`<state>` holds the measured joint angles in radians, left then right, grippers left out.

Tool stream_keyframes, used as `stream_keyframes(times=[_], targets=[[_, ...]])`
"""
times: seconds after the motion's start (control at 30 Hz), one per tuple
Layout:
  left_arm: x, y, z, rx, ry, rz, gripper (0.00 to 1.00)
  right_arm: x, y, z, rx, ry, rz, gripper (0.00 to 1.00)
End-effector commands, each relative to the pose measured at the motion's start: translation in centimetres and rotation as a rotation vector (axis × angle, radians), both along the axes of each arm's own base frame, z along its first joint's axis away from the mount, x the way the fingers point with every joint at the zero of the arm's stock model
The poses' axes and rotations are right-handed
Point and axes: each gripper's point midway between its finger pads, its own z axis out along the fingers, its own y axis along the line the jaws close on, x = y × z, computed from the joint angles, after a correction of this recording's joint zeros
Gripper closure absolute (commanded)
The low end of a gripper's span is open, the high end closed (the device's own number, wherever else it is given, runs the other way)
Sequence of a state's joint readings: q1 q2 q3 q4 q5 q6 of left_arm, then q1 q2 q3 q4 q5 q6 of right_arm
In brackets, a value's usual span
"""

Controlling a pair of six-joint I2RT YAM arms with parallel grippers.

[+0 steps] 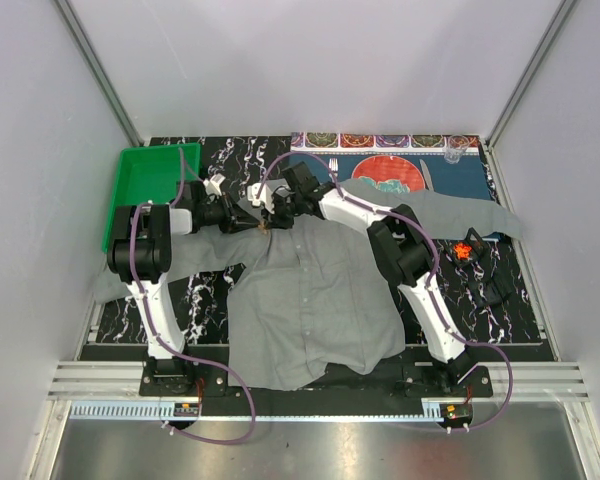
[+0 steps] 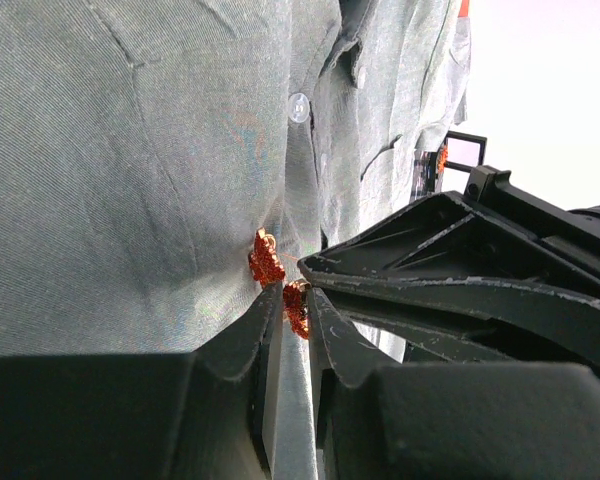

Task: Pin the brooch onto the clothing
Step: Pin the brooch to the clothes.

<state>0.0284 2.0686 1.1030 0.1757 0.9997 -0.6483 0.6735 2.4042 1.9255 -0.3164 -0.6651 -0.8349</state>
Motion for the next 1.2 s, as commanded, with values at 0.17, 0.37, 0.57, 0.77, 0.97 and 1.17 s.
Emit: stream_keyframes(times=[0.17,0.37,0.57,0.77,0.97,1.17], targets=[[0.2,0.0,0.4,-0.017,-0.033,-0.016,0.81,1.4,0.3,3.2,0.066,-0.062,0.003,0.83],[0.2,-0.1,0.3,-0.023,-0.030,-0.018,0.79,1.4,0.7,3.2,0.081,-0.045,0.013,0.91],[0.2,-0.2,0.3,-0.030,-0.033,-0.017,0.82,0.7,1.2,3.4,0.097,-0.031,0.037,0.98],[0.2,-0.1,0.0,-0.016,-0.023,-0.013,0.94,0.1,1.9,4.0,0.105,-0.043,0.057,0.94],[0.0,-0.4,-0.5,0.013,-0.020,-0.028,1.00,0.2,1.8,3.4,0.084,-0.059,0.053,0.95],[-0.1,-0.9,-1.0,0.004,-0.002,-0.034,1.00,0.2,1.8,3.6,0.082,-0.063,0.052,0.96]])
